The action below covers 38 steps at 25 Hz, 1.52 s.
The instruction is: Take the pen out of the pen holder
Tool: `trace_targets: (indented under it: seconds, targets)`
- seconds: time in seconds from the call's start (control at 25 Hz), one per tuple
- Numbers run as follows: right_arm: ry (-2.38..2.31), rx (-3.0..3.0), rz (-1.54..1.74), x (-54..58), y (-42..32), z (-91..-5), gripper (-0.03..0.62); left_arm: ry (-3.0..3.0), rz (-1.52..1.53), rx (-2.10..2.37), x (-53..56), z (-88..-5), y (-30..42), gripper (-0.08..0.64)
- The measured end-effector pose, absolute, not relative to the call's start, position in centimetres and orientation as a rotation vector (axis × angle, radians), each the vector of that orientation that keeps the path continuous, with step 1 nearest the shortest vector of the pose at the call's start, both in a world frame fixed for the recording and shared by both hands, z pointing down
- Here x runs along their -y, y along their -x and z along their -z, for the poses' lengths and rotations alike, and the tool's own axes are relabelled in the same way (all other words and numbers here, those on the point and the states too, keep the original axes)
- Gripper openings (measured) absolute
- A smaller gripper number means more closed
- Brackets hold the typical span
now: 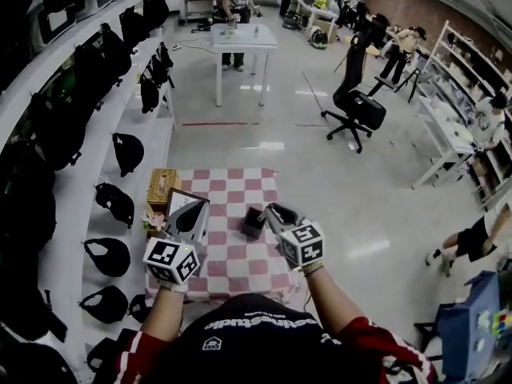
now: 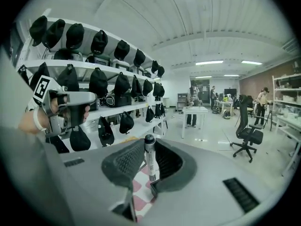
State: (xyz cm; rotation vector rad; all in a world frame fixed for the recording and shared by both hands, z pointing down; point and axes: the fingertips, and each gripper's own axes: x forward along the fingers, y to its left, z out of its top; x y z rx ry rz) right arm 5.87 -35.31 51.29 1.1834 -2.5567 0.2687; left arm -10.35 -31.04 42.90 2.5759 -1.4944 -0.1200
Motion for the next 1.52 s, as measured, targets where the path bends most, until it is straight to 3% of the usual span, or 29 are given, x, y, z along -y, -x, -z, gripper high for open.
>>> trace_targets:
  seconds: [0.4,1.52]
  targets:
    - [-1.394,2.572,-0.239,29.5,-8.7,-46.8,0.075,-2.601,0.168,1.473,26.4,-41.5,12.0,0.006]
    - [-1.629,2.628,-0.038,20.0,-7.5,-38.1,0.074,-2.639,0.255,1.464,18.2,-39.9,15.1,0.006]
